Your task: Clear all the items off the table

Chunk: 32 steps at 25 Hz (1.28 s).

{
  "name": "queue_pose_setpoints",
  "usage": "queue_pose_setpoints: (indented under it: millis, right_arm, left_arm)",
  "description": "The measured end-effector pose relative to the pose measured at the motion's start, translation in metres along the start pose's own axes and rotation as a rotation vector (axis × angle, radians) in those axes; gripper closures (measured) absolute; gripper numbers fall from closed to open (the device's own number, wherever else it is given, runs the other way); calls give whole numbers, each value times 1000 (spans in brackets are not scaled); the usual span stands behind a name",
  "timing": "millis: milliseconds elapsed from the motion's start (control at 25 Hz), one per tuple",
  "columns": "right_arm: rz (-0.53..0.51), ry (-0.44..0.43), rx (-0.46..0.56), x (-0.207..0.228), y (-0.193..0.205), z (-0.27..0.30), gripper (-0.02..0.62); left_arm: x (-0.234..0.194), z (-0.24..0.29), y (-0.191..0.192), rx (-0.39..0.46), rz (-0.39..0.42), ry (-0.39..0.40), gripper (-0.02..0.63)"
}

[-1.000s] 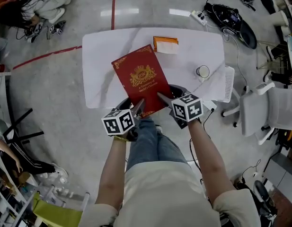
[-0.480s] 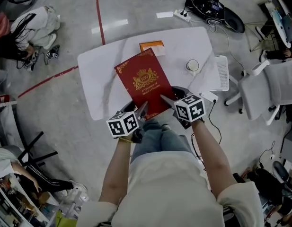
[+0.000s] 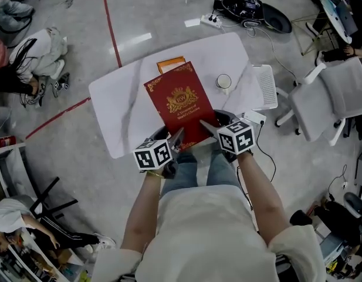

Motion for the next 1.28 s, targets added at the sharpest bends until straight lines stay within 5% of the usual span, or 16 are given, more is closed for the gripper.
queue_pose_setpoints:
  millis: [600,1280]
  right_arm:
    - [51,52,32,139,23,-79,359]
    - [184,155,52,316,93,-175,359]
  left_arm:
    - [108,117,18,-39,50,42,314]
    - [232,281,67,-180,113,119,314]
Point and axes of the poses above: the fingertips, and each gripper's own axes: z forward along the fingers, x to its right, y out of its underside, the point moved 10 cm from there along -z, backward along the fingers, and after that the axes turned 12 degrees about y, right-handed, at the moved point
